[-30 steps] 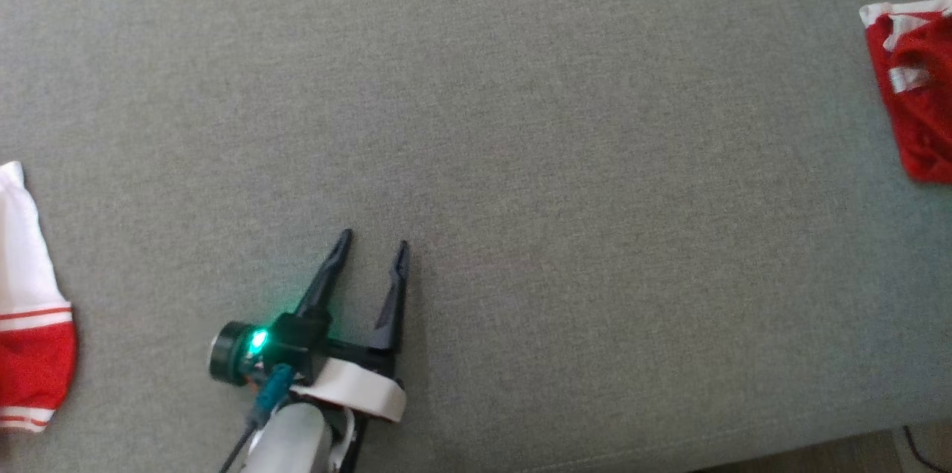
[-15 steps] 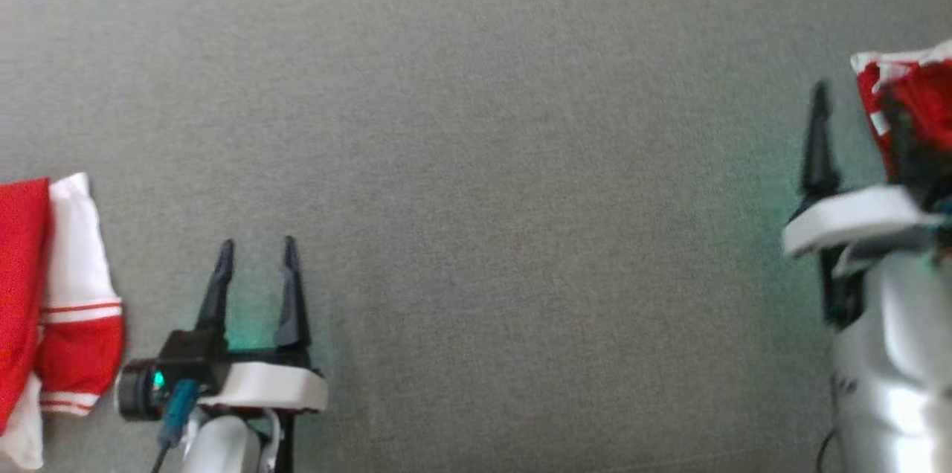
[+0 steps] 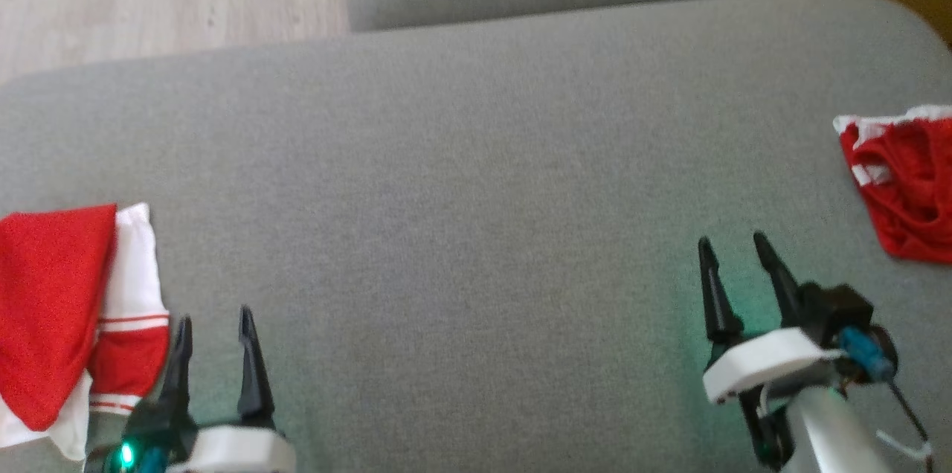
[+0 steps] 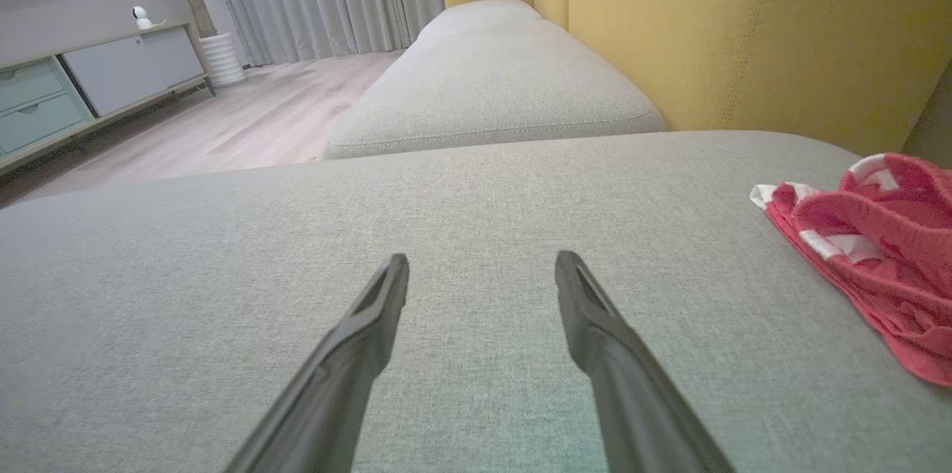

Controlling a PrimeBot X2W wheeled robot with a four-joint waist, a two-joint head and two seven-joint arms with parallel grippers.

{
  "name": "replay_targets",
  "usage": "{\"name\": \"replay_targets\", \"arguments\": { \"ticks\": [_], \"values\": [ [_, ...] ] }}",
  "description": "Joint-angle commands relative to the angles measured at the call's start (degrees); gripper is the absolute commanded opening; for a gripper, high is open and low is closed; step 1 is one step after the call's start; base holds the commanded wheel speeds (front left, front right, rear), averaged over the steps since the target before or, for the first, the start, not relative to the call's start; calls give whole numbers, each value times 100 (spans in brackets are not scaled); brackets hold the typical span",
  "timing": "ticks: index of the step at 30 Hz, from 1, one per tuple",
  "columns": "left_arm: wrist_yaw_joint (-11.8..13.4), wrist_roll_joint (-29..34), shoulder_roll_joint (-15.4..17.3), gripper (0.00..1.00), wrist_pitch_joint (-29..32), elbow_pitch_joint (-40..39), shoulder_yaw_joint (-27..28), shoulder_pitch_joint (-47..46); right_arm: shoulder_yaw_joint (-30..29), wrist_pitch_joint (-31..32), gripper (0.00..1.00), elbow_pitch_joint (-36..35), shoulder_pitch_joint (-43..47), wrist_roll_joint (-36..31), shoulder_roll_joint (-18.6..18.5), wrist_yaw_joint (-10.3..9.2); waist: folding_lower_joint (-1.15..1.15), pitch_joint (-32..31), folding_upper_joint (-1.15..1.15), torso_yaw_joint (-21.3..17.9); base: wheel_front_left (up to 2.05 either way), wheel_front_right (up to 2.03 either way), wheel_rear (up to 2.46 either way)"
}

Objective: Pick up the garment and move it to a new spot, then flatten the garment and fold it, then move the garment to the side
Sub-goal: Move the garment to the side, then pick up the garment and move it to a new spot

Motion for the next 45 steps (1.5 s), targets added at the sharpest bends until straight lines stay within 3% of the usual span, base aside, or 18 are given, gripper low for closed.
{"name": "replay_targets", "arguments": {
  "ticks": [1, 9, 14, 19, 20, 26, 31, 38, 45],
  "values": [
    [-7, -17, 41, 100, -14, -169, 197, 64, 215, -54, 100, -187, 16, 85, -2, -4, 1, -260, 0, 50, 0, 0, 0],
    [-6, -38, 41, 100, -14, -204, 147, 338, 329, -54, 100, -167, 264, 212, -1, -4, 1, -407, 0, 104, 0, 0, 0],
    [-16, -110, 41, 100, -14, -158, 62, 318, 363, -54, 100, -113, 295, 148, -1, -4, 1, -390, 0, 371, 0, 0, 0],
    [-2, -218, 41, 100, -14, -93, -18, 298, 500, -54, 100, -159, 304, 219, -1, -4, 1, -339, 0, 1003, 0, 0, 0],
    [-21, -202, 41, 100, -14, -59, -45, 280, 585, -54, 100, -187, 299, 248, -1, -4, 1, -309, 0, 1351, 0, 0, 0],
    [-53, -194, 41, 100, -14, -16, 35, 335, 912, -54, 100, -192, 226, 405, -1, -4, 1, -267, 0, 2359, 0, 0, 0],
    [-121, -254, 41, 100, -14, 39, 211, 361, 1165, -54, 100, -160, 75, 617, -1, -4, 1, -219, 0, 2857, 0, 0, 0],
    [-261, -446, 41, 100, -14, 130, 236, 165, 1296, -54, 100, -66, -40, 809, -1, -4, 1, -57, 0, 3035, 0, 0, 0],
    [-586, -288, 127, 100, -14, -46, 441, -379, 1132, -54, 100, -60, -99, 613, -1, -4, 1, 220, 0, 2946, 0, 0, 0]
  ]
}}
